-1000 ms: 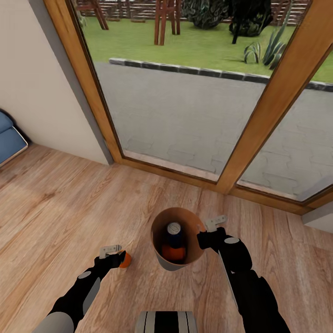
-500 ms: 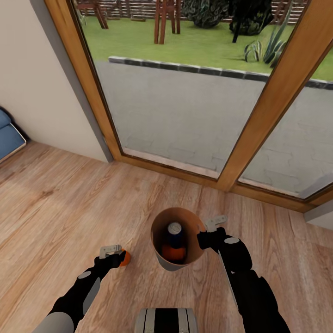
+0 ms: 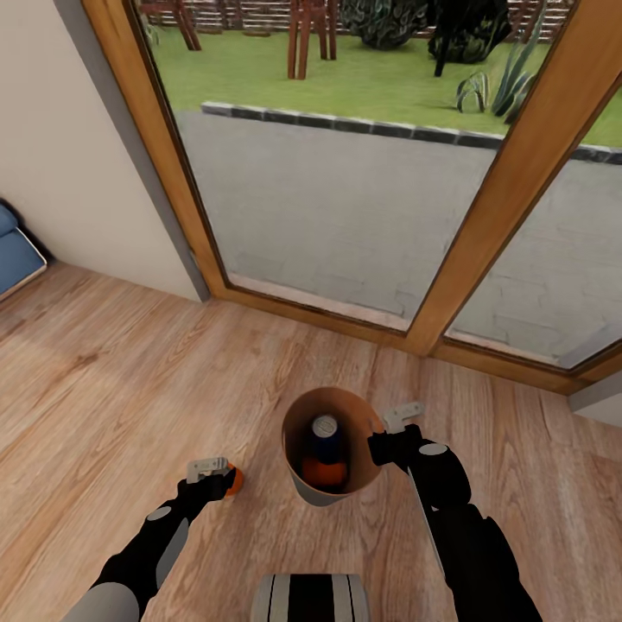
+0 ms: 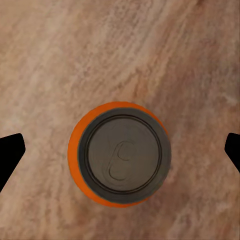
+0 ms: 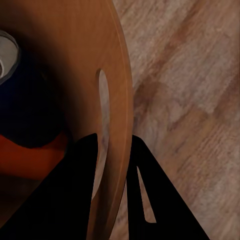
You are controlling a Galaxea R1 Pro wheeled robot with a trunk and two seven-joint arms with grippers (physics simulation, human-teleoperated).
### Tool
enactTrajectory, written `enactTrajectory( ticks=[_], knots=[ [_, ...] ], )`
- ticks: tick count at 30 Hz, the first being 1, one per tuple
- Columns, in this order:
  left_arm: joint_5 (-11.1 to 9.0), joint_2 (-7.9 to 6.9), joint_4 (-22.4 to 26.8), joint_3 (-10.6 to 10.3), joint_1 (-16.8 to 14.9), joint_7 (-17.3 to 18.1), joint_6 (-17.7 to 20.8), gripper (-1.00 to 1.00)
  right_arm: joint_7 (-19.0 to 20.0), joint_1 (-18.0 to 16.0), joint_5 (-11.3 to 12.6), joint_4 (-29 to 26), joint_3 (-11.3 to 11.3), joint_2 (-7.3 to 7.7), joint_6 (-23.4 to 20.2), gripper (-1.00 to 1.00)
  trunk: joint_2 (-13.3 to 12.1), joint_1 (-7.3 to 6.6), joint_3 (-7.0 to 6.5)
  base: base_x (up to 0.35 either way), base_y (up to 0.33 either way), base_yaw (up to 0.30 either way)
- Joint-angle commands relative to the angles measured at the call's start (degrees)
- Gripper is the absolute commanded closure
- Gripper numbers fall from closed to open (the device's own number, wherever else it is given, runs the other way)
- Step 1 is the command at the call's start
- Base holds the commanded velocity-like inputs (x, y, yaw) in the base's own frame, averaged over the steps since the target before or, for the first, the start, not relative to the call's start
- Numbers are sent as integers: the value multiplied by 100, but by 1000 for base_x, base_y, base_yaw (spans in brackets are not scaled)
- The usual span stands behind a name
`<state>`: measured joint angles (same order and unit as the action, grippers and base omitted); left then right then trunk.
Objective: Put the three can of soda from the living room inside the tash can in the kitchen.
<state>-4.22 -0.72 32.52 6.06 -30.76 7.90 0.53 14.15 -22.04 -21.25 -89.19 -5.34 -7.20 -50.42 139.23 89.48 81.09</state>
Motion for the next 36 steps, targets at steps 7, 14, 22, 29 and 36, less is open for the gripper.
enactTrajectory(
  ticks=[7,14,22,29,36],
  knots=[
    [4,2,0,0,0,1,0,-100,17,-2,103,-2,-2,-1,-11,100,0,-1,61,0,0,-58],
    [7,2,0,0,0,1,0,-100,17,-2,103,-2,-2,-1,-11,100,0,-1,124,0,0,-61],
    [2,2,0,0,0,1,0,-100,17,-2,103,-2,-2,-1,-11,100,0,-1,197,0,0,-22],
    [-2,-10,3,-4,0,1,0,-100,17,-2,103,-2,-2,-1,-11,100,0,-1,254,0,0,0],
    [-1,-7,8,-9,0,1,0,-100,17,-2,103,-2,-2,-1,-11,100,0,-1,263,0,0,0]
  ],
)
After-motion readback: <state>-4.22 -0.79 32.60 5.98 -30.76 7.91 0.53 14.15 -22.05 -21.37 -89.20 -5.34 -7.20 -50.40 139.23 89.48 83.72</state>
